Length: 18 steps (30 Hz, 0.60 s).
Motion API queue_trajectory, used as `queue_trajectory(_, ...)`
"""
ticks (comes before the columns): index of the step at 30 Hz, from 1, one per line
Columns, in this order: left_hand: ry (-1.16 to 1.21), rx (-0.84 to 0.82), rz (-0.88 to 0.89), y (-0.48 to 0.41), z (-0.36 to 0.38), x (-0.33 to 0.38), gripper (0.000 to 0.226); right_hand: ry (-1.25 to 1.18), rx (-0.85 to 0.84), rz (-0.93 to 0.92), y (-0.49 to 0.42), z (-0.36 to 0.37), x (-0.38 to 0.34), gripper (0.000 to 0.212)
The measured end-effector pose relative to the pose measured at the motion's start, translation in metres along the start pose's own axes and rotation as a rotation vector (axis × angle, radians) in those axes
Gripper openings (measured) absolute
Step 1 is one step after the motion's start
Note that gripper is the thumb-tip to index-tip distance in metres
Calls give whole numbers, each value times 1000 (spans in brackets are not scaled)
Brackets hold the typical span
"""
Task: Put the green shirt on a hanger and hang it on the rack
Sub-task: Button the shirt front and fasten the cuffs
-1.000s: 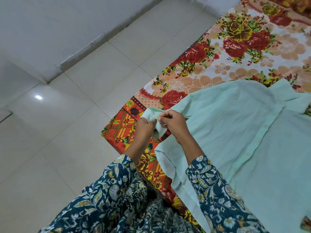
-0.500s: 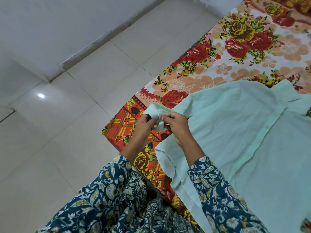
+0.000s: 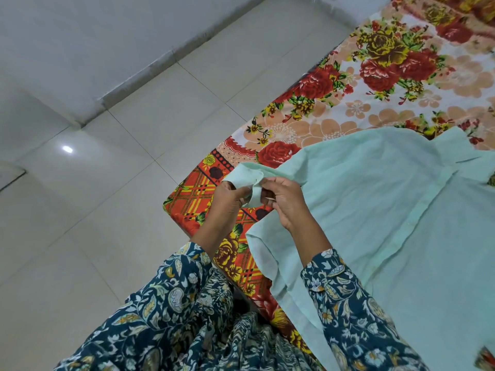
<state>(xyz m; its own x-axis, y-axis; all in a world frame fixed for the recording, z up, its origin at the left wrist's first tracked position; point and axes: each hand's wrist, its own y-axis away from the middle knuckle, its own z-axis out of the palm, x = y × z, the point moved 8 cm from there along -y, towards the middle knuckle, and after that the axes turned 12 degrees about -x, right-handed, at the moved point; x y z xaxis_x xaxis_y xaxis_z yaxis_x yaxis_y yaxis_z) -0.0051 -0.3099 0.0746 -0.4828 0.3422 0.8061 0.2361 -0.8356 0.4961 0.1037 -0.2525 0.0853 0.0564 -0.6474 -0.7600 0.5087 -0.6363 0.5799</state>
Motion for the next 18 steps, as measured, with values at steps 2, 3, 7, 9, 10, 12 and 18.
queue_trajectory(2, 30, -23, -25, -1, 3, -2, 14, 35, 2, -9, 1, 0, -3, 17)
queue_trajectory(3, 38, -23, -32, -1, 3, -3, 12, 52, 9, -11, 2, -1, -4, 19)
queue_trajectory(7, 42, 37, -22, 0, 0, -5, 7, 96, 37, -26, 6, -3, -5, 19)
queue_trajectory(9, 27, 64, -16, 1, 1, -4, 11, 67, 23, -25, 8, -3, -4, 17)
queue_trajectory(10, 24, 74, -18, 1, 1, -4, 15, 40, 15, -22, 8, -3, -3, 16)
queue_trajectory(12, 3, 80, -20, 1, 2, -4, 23, -24, -3, -11, 9, -4, -2, 15)
queue_trajectory(18, -66, 92, 13, 0, 6, -2, 14, -175, -42, 53, 5, -8, 5, 10)
